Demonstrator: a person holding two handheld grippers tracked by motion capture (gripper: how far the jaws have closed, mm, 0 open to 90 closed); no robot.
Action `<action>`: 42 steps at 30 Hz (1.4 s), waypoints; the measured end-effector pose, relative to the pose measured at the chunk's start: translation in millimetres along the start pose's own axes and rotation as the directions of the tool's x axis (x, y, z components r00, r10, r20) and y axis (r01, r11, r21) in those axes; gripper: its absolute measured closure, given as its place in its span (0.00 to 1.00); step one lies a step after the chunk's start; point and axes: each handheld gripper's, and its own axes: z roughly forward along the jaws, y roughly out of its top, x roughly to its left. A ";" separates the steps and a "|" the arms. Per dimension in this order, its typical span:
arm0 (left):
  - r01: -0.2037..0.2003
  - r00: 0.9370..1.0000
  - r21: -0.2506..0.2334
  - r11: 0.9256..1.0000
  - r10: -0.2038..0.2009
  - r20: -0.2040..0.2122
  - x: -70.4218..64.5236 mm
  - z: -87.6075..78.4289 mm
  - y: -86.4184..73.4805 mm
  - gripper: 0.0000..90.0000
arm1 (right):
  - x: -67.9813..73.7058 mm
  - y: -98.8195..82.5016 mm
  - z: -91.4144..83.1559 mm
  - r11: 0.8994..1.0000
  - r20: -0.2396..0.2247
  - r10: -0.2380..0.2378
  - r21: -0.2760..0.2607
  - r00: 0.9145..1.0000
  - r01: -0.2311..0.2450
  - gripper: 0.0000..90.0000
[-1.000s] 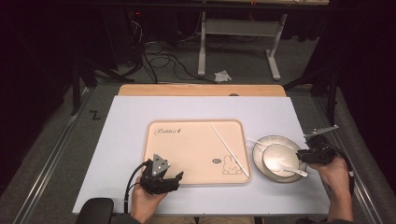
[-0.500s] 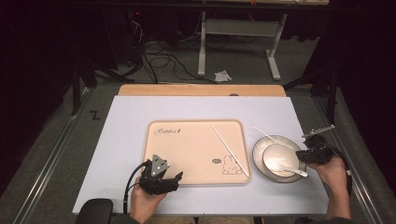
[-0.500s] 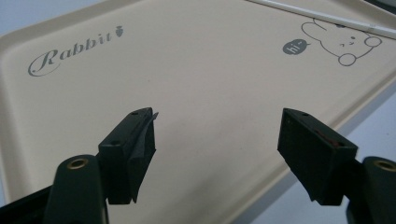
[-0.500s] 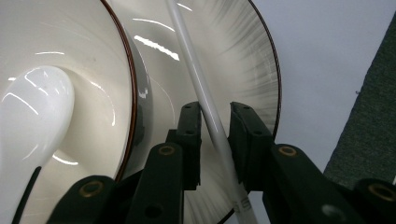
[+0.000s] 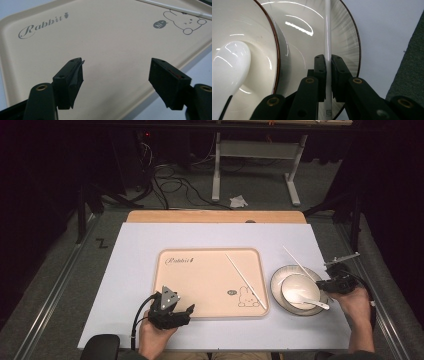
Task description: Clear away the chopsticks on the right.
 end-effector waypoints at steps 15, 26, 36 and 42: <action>-0.010 1.000 0.005 1.000 0.010 0.007 -0.5 2.1 1.4 0.31 | 2.5 -1.1 -15.2 0.994 -0.012 0.026 -0.105 1.000 -0.027 0.95; -0.018 1.000 0.010 1.000 0.018 0.024 -1.2 6.2 4.1 0.31 | 13.4 -2.6 -35.0 0.986 0.010 0.013 -0.166 1.000 -0.011 0.95; -0.025 0.998 0.010 1.000 0.024 0.056 -1.7 13.5 9.4 0.31 | 35.5 -6.7 -57.6 0.973 0.012 -0.016 -0.230 1.000 0.019 0.95; -0.046 0.997 0.014 0.999 0.045 0.064 -3.5 18.4 12.2 0.32 | 51.5 -5.6 -61.5 0.971 -0.001 -0.048 -0.236 0.999 0.046 0.95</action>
